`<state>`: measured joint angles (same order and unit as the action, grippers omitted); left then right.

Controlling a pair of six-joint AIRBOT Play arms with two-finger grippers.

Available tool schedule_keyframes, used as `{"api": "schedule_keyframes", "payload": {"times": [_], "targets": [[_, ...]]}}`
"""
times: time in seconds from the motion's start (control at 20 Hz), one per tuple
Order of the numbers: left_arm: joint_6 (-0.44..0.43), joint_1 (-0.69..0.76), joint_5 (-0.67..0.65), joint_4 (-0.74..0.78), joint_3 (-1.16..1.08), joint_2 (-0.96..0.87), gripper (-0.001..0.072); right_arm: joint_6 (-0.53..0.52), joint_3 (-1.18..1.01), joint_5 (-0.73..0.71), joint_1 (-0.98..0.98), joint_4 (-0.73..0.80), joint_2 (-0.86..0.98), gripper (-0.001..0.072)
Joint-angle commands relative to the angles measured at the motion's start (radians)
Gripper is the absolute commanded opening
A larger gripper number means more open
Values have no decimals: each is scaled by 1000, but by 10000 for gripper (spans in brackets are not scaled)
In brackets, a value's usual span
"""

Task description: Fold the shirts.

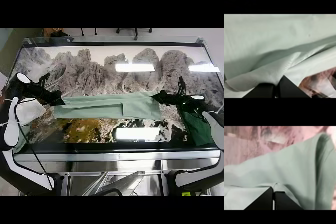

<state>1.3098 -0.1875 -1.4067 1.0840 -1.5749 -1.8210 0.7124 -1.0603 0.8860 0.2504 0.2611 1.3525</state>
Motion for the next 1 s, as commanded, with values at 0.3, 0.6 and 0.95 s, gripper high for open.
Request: {"api": "schedule_keyframes", "payload": {"times": [0.3, 0.6, 0.95], "targets": [[52, -3, -138, -2, -225, -141, 706, -5, -223, 104, 68, 138, 87, 526], [184, -64, -222, -8, -398, -141, 707, 205, -224, 241, 122, 410, 119, 697], [187, 24, -229, -14, -463, -141, 707, 201, -224, 247, 3, 356, 187, 697]]}}
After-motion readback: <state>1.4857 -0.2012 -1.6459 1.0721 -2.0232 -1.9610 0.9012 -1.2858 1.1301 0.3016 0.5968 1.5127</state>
